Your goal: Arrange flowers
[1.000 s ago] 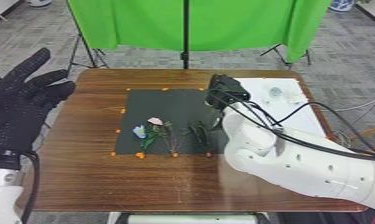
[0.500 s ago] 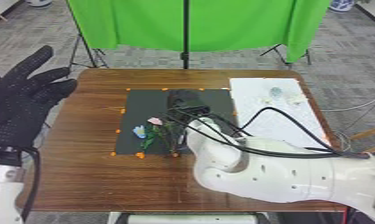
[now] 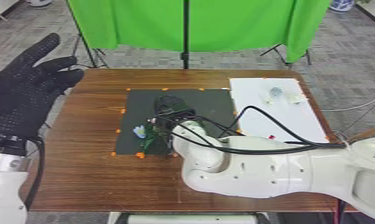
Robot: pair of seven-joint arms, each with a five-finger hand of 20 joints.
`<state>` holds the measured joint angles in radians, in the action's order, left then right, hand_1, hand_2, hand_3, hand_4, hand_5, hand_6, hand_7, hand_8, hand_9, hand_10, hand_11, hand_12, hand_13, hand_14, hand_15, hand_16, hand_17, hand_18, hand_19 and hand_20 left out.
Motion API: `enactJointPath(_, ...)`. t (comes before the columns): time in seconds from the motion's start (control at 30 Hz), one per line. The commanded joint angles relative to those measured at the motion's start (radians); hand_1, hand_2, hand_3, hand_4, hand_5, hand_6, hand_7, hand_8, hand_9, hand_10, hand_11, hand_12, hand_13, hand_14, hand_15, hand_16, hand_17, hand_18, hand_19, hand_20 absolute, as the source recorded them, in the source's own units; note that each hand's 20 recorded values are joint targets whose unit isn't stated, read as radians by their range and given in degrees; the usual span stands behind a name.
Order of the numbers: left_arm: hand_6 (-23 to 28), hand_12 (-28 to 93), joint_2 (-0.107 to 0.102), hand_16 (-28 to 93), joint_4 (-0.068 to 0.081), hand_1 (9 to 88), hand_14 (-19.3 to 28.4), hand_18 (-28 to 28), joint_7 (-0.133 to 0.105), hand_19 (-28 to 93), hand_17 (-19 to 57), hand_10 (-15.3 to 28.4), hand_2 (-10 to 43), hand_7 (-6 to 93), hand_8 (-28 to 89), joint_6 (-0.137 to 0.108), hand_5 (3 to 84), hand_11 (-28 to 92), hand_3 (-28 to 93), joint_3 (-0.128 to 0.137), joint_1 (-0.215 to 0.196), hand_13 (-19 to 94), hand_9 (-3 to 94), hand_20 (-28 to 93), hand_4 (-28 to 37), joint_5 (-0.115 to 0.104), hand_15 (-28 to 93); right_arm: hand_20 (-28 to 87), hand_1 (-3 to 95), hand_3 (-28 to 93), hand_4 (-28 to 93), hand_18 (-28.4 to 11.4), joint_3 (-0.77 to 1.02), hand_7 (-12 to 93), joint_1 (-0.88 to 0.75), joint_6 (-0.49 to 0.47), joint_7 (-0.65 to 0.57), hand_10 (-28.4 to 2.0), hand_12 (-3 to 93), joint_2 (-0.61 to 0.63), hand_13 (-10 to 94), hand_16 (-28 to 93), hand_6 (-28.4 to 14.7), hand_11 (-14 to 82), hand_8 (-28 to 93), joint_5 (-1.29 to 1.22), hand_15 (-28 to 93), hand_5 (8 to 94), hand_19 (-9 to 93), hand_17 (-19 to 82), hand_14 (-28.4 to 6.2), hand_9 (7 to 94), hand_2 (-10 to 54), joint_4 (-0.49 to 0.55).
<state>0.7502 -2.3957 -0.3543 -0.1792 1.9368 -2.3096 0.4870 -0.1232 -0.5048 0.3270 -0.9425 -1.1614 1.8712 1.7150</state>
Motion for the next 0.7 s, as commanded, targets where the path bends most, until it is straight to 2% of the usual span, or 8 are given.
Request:
enactJointPath(0.03, 7.7, 13, -0.002, -12, 0.012, 22.9, 28.4, 26.5, 0.003, 62, -5.2, 21.3, 6.8, 16.7, -10, 0.015, 32.4, 32, 78, -0.015, 0.013, 27, 34.0, 27, -23.0, -0.003, 62, -8, 55.9, 71, -28, -16.4, -0.005, 20, 0.011, -0.022, -0.010, -7.3, 29.3, -0.019, 88, 21, 1.5, 10.9, 4, 0.006, 46, 83.1, 93, 43, -3.6, 93.7, -9.5, -0.027)
enactJointPath(0.1, 7.7, 13, -0.001, -12, 0.010, 22.9, 28.4, 26.4, -0.004, 62, -5.2, 21.3, 6.8, 16.6, -10, 0.012, 32.4, 31, 78, -0.009, 0.002, 27, 34.1, 27, -22.9, -0.006, 62, -8, 55.8, 71, -28, -16.5, -0.012, 20, 0.011, -0.028, -0.013, -7.3, 29.3, -0.021, 88, 21, 1.6, 11.0, 4, 0.010, 46, 82.9, 93, 43, -3.7, 93.7, -9.5, -0.032)
enactJointPath(0.17, 7.7, 13, 0.002, -12, 0.009, 22.9, 28.4, 26.5, 0.000, 62, -5.2, 21.3, 6.7, 16.7, -10, 0.014, 32.4, 31, 78, -0.005, 0.000, 27, 34.0, 27, -22.9, -0.006, 62, -7, 55.7, 71, -28, -16.6, -0.016, 20, 0.009, -0.040, -0.015, -7.3, 29.3, -0.023, 88, 21, 1.5, 11.3, 3, 0.022, 46, 82.3, 93, 43, -3.7, 93.6, -9.5, -0.039)
enactJointPath(0.23, 7.7, 13, 0.006, -12, 0.011, 22.9, 28.4, 26.5, 0.007, 62, -5.2, 21.3, 6.7, 16.8, -10, 0.016, 32.4, 31, 78, -0.010, 0.009, 27, 34.0, 27, -22.9, -0.003, 62, -6, 55.4, 71, -28, -16.7, -0.021, 19, 0.010, -0.040, -0.018, -7.3, 29.1, -0.023, 87, 21, 1.2, 11.7, 2, 0.025, 47, 80.2, 93, 43, -3.7, 93.5, -9.5, -0.043)
enactJointPath(0.37, 7.7, 13, 0.007, -12, 0.010, 22.9, 28.4, 26.5, 0.001, 62, -5.2, 21.3, 6.7, 16.8, -10, 0.014, 32.4, 31, 78, -0.010, 0.004, 27, 34.1, 27, -22.9, -0.004, 62, -5, 54.8, 71, -28, -17.1, -0.038, 18, 0.013, -0.052, -0.025, -7.5, 29.6, -0.028, 87, 21, 0.7, 11.8, 1, 0.037, 48, 78.6, 93, 42, -3.9, 93.2, -9.5, -0.045)
enactJointPath(0.7, 7.7, 13, 0.019, -12, 0.011, 23.0, 28.4, 26.5, 0.021, 62, -5.2, 21.2, 6.7, 16.9, -10, 0.021, 32.4, 32, 78, -0.015, 0.013, 27, 34.1, 27, -22.7, 0.003, 62, -5, 50.7, 71, -28, -17.5, -0.045, 18, 0.015, -0.031, -0.032, -7.9, 27.9, -0.032, 86, 20, 0.1, 14.9, 0, 0.072, 49, 74.2, 93, 42, -4.0, 91.8, -9.5, -0.033)
